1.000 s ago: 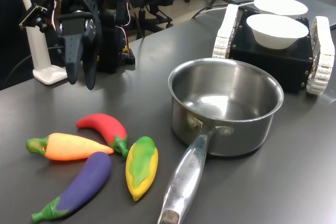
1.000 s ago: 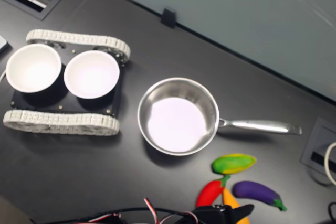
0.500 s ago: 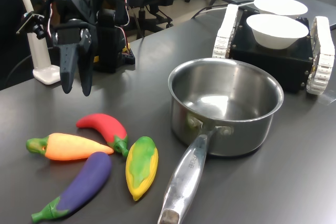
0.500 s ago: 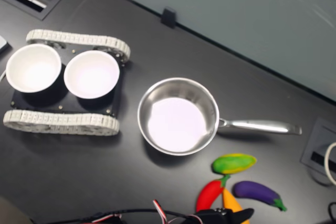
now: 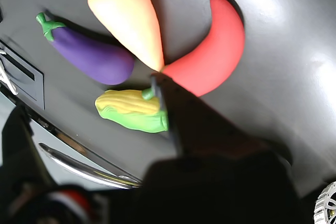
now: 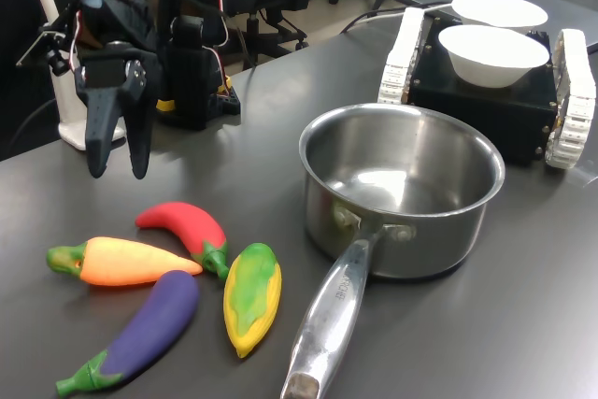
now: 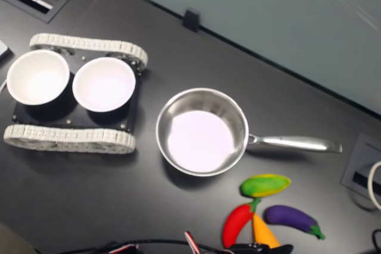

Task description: Pick up the carrot and place them in the pan

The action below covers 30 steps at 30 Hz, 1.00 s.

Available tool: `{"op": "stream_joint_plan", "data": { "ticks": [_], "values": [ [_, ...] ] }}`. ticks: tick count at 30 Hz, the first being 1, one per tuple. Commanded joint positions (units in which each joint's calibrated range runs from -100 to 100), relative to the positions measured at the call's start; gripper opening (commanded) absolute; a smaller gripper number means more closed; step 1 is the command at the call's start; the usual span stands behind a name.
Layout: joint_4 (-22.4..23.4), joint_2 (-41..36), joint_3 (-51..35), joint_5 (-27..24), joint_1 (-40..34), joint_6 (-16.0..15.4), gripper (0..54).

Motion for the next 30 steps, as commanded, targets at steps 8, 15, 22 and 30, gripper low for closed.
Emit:
{"op": "stream_joint_plan", "data": {
  "ticks": [8, 15, 22, 30],
  "values": [
    [-3.65, 5.48, -10.07, -2.25, 1.04, -0.31, 38.8],
    [-3.57, 9.02, -12.70, -1.95, 1.62, -0.31, 38.8],
    [-1.52, 12.14, -15.43, 0.88, 1.50, -0.22, 39.0],
    [0.52, 13.83, -16.15, 3.47, 1.04, 2.55, 39.2]
  ]
}}
